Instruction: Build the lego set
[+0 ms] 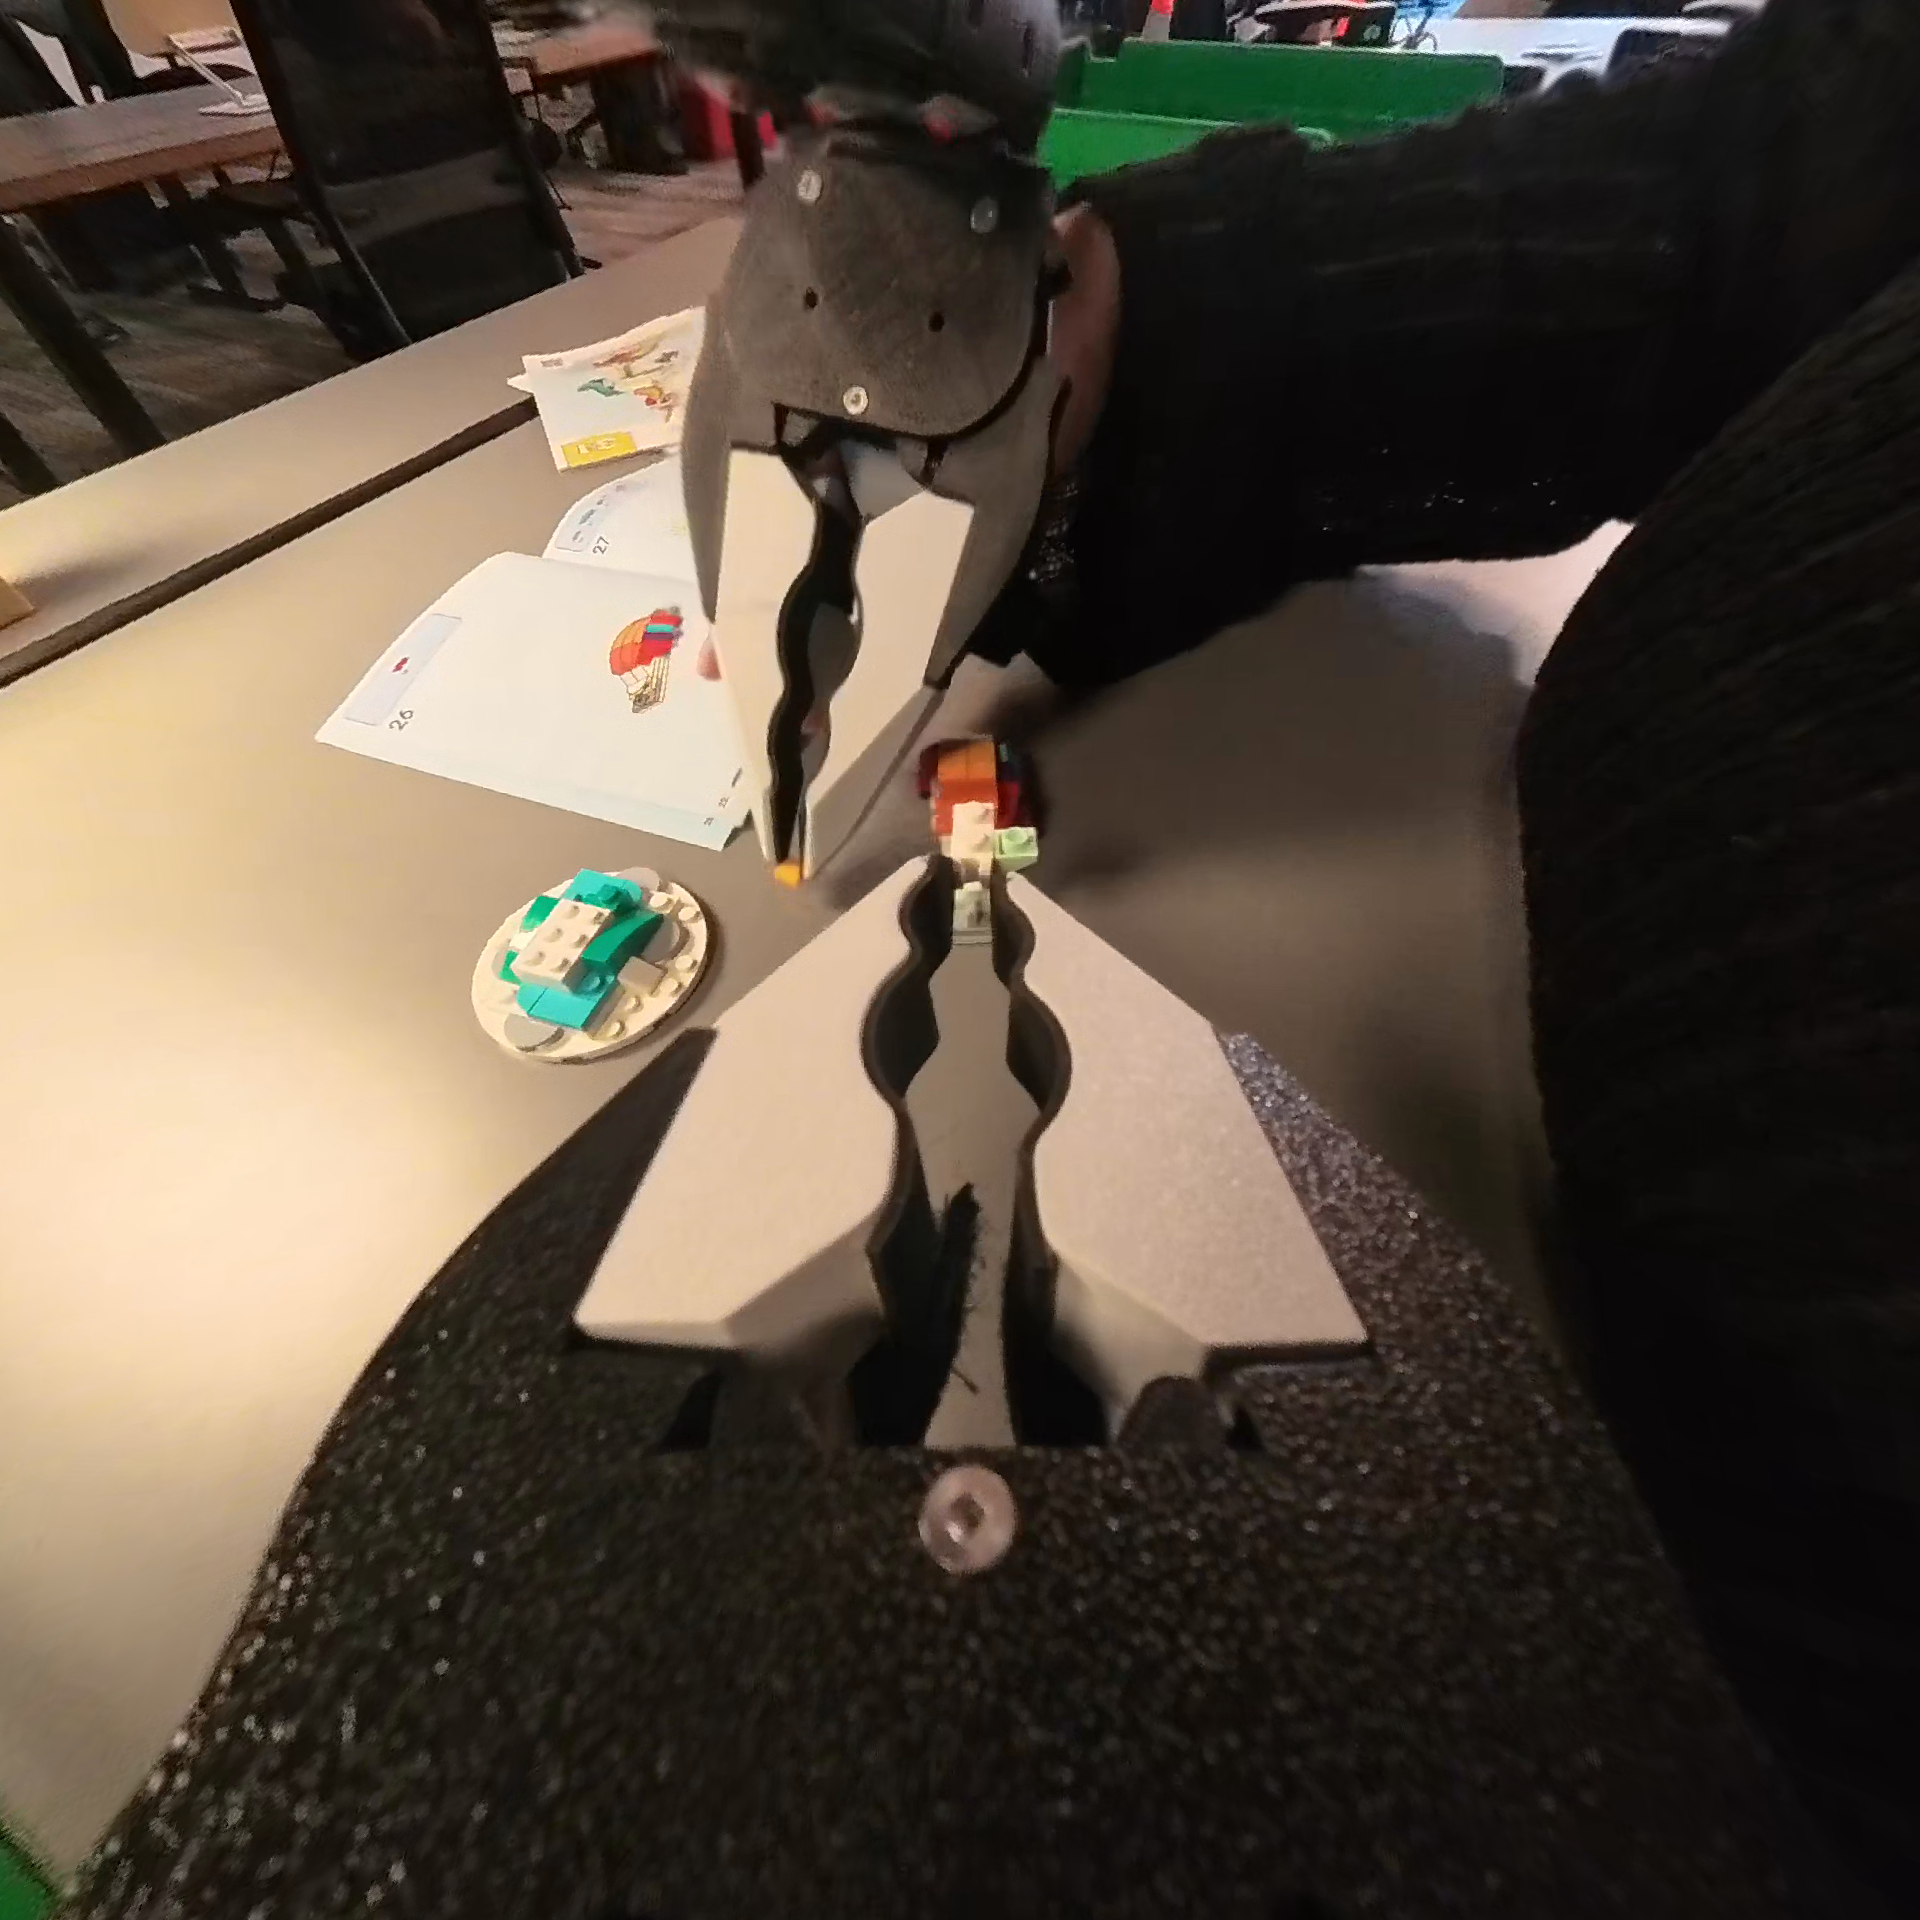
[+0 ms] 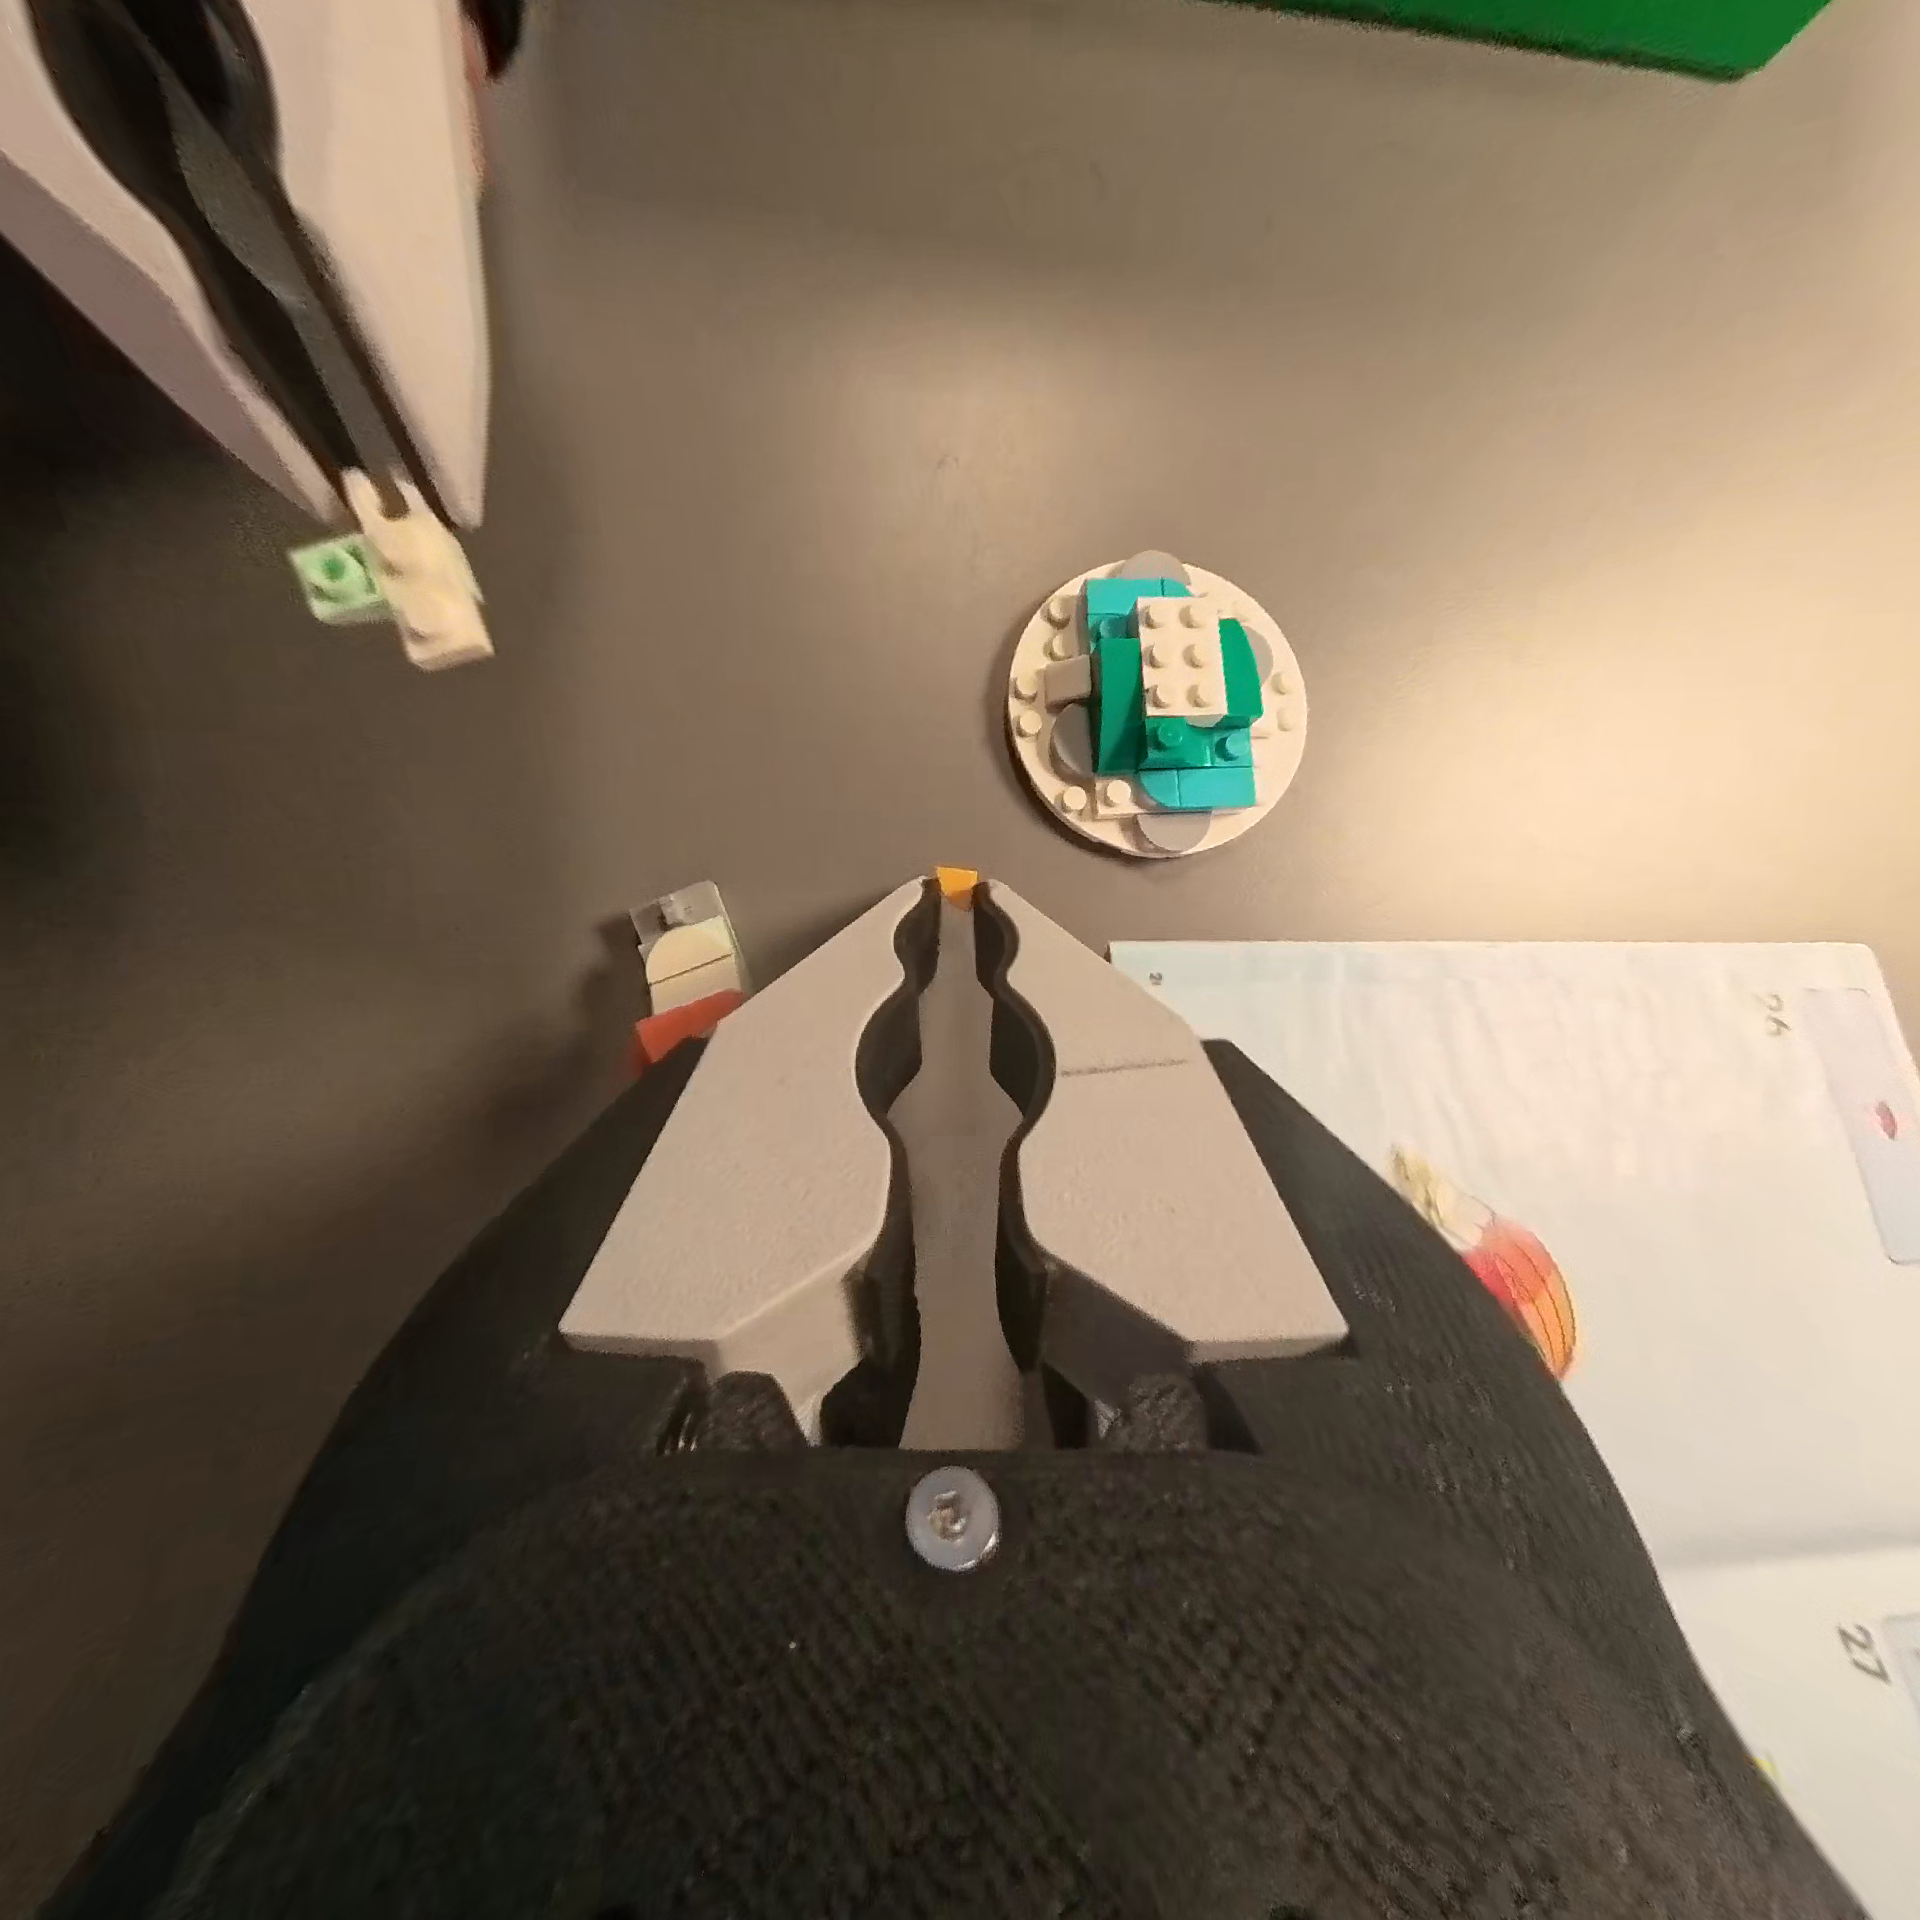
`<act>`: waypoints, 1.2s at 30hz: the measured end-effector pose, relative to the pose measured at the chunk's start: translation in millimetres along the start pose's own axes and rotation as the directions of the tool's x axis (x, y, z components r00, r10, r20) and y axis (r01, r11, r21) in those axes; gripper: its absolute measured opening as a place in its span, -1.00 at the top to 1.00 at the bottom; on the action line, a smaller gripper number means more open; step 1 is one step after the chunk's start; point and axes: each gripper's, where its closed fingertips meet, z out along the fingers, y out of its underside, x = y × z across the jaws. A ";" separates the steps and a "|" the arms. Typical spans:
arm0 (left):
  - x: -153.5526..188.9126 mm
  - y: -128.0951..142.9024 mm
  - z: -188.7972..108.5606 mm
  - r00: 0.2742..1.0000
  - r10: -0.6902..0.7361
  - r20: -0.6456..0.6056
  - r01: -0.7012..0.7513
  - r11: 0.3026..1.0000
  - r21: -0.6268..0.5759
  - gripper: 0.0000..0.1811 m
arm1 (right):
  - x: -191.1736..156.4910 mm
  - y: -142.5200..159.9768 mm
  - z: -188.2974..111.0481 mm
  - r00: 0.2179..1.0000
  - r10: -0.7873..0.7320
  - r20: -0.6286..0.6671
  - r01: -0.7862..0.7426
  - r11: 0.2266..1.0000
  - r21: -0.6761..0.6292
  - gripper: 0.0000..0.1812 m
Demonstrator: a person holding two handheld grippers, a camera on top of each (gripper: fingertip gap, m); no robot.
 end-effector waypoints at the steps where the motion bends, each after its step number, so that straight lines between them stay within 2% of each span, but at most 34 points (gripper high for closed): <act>1: 0.3 -0.6 1.1 1.000 0.002 -0.002 -0.002 1.000 0.001 0.95 | 0.8 -0.8 -4.2 1.000 0.005 -0.012 -0.005 1.000 0.012 0.95; 8: -1.8 -7.4 9.3 1.000 0.004 0.004 -0.004 1.000 0.015 0.95 | -2.1 -13.9 -44.5 0.996 0.031 -0.086 -0.022 0.994 0.107 0.95; 14: -3.2 -14.7 17.1 1.000 0.008 0.025 -0.009 0.999 0.047 0.95 | -38.2 -48.8 -69.7 1.000 0.008 0.014 -0.011 0.975 0.223 0.95; 36: 20.2 -25.3 24.4 0.991 0.104 -0.078 -0.098 0.992 0.081 0.95 | -71.4 -44.8 -70.0 0.966 -0.194 0.168 0.187 0.981 0.060 0.95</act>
